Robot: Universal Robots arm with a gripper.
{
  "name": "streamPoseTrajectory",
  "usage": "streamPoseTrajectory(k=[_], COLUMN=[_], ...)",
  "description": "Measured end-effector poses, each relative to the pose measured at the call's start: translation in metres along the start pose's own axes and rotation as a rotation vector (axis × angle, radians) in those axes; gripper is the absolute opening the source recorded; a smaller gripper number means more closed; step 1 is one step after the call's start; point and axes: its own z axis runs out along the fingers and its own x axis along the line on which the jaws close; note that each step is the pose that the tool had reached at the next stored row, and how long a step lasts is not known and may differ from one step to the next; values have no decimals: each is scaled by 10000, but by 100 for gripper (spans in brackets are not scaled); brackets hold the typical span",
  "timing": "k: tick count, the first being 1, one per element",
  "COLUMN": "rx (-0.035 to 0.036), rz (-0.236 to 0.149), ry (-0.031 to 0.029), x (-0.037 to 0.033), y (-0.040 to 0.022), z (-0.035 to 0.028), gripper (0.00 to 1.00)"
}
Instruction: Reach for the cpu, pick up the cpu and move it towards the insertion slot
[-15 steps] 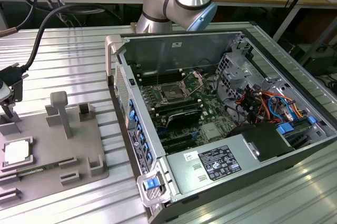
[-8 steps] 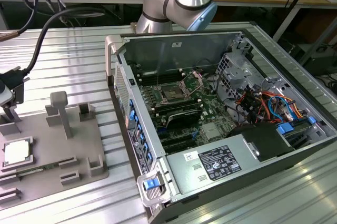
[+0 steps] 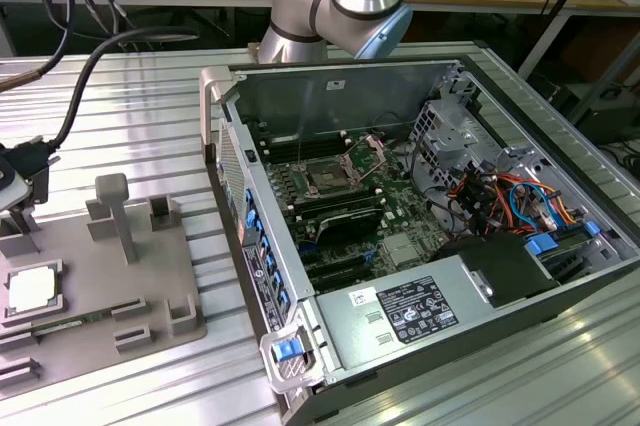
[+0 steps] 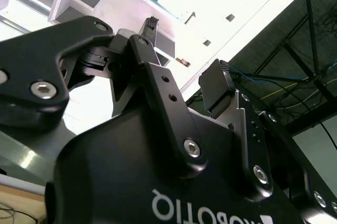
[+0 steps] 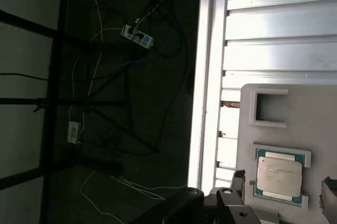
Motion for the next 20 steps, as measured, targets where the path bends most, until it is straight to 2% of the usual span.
streamPoseTrajectory(k=[7,18,20], rx=[0,0,0], rz=[0,0,0], ry=[-1,0,0], x=[-2,-5,-6], y=[-4,-9,-11], z=[108,233,276], gripper=[60,60,60])
